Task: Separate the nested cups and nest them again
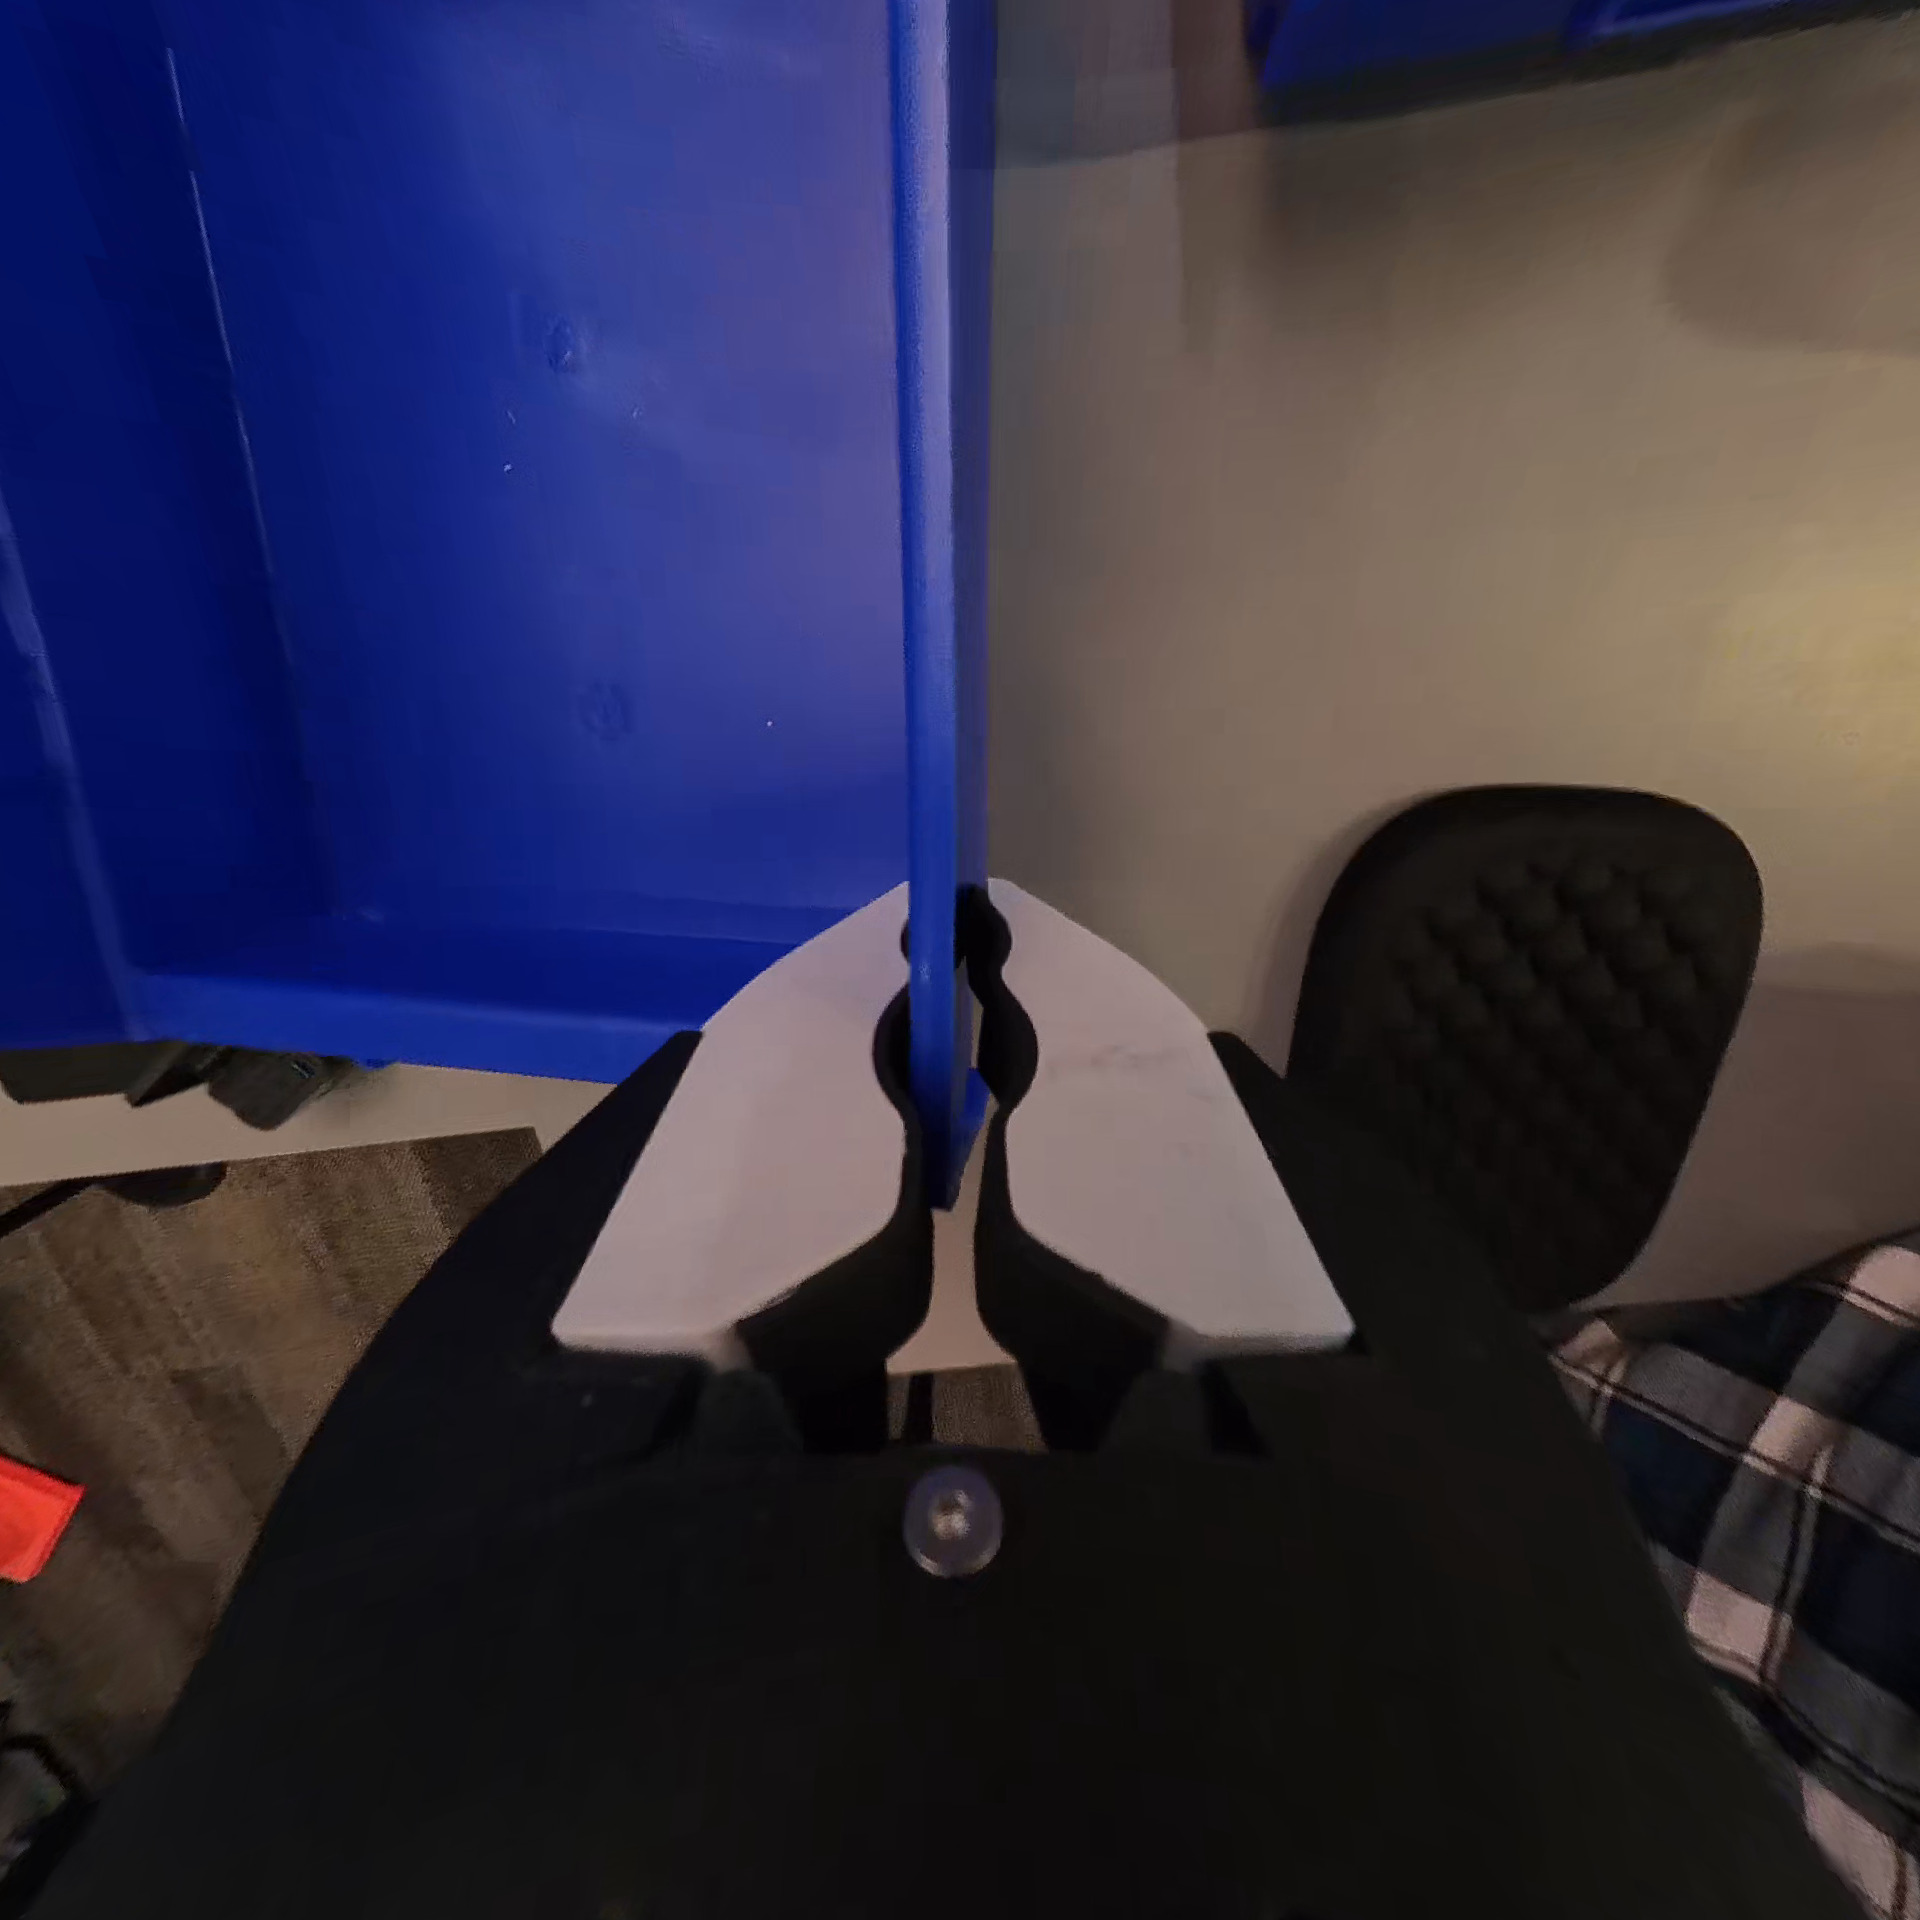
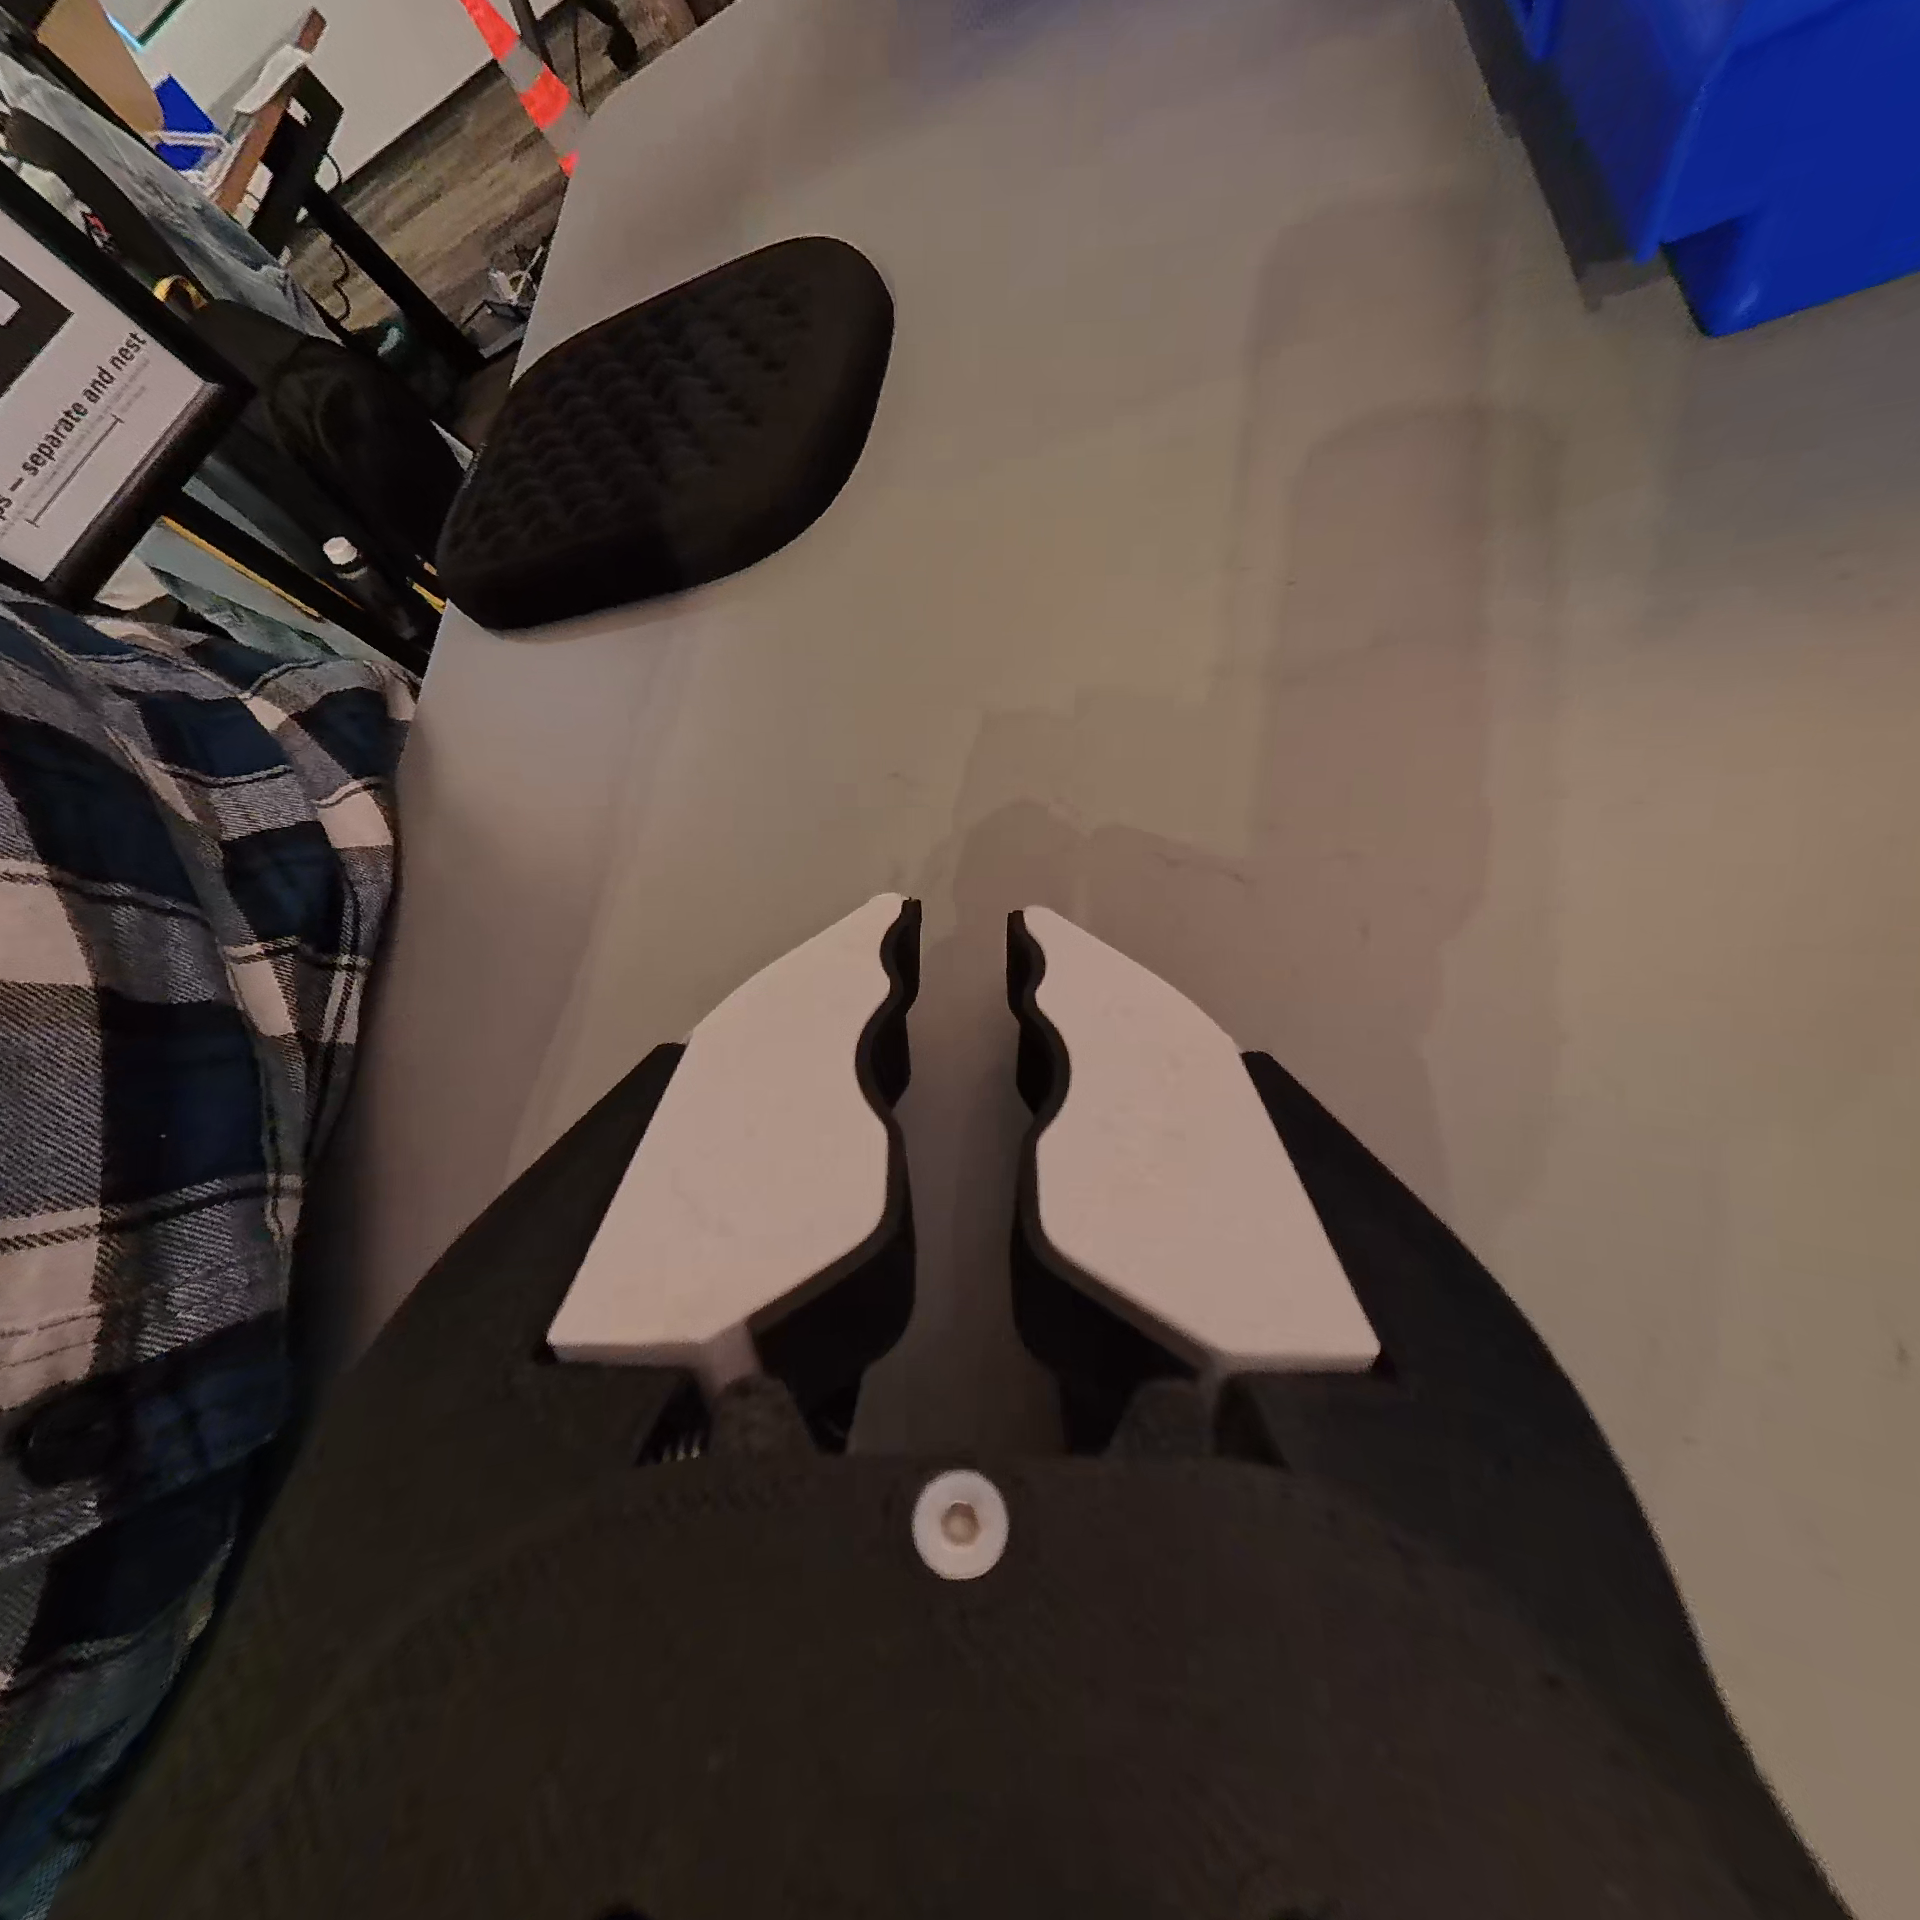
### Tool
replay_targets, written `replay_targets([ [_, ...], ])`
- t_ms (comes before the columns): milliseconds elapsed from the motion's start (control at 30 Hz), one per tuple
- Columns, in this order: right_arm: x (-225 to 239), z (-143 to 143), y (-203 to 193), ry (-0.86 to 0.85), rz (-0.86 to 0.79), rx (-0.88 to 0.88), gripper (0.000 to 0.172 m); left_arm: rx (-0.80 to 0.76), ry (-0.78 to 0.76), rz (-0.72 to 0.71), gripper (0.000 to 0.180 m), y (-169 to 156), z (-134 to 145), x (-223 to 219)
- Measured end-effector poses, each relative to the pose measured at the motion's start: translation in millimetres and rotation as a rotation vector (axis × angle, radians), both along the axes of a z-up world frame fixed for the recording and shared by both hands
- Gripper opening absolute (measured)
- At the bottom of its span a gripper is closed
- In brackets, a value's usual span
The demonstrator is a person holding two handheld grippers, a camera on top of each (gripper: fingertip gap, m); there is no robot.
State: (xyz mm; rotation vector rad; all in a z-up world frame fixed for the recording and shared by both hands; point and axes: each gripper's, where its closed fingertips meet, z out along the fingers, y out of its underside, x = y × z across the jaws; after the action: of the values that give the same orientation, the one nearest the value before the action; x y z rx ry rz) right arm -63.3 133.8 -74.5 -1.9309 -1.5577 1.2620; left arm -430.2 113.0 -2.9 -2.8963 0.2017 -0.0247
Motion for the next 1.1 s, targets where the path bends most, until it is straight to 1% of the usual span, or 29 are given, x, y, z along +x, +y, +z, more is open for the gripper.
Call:
replay_targets([
  [33, 0.4, 0.0, -0.4, -0.001, 0.0, -0.003, 0.016, -0.003, -0.009, 0.004, 0.004, -7.2, 4.1, -0.6],
  [200, 3.8, 0.4, -3.2, -0.015, 0.002, -0.006, 0.016, -0.022, -0.035, -0.011, 0.005, -47.2, 23.2, 0.7],
  [433, 9.1, 10.5, -5.8, -0.009, -0.012, -0.005, 0.017, -0.064, -0.09, -0.066, 0.005, -98.9, 45.2, 22.5],
  [567, 13.8, 15.2, -7.0, -0.01, -0.016, 0.001, 0.017, -0.089, -0.124, -0.139, 0.005, -122.3, 58.3, 33.8],
  [600, 15.4, 16.3, -7.2, -0.009, -0.018, 0.002, 0.017, -0.095, -0.123, -0.176, 0.005, -127.6, 62.0, 36.9],
  [767, 26.6, 22.8, -3.2, -0.006, -0.051, -0.001, 0.018, -0.049, -0.159, -0.378, 0.005, -142.2, 86.1, 65.0],
  [933, 38.4, 37.8, 7.9, 0.032, -0.112, -0.026, 0.02, -0.051, -0.135, -0.504, 0.004, -152.9, 97.0, 86.9],
  [1000, 38.5, 47.0, 11.4, 0.061, -0.14, -0.074, 0.026, -0.037, -0.135, -0.558, 0.005, -153.1, 101.7, 101.1],
  [1100, 27.1, 69.7, 14.3, 0.142, -0.185, -0.199, 0.035, -0.05, -0.067, -0.631, 0.005, -153.4, 105.5, 114.3],
])
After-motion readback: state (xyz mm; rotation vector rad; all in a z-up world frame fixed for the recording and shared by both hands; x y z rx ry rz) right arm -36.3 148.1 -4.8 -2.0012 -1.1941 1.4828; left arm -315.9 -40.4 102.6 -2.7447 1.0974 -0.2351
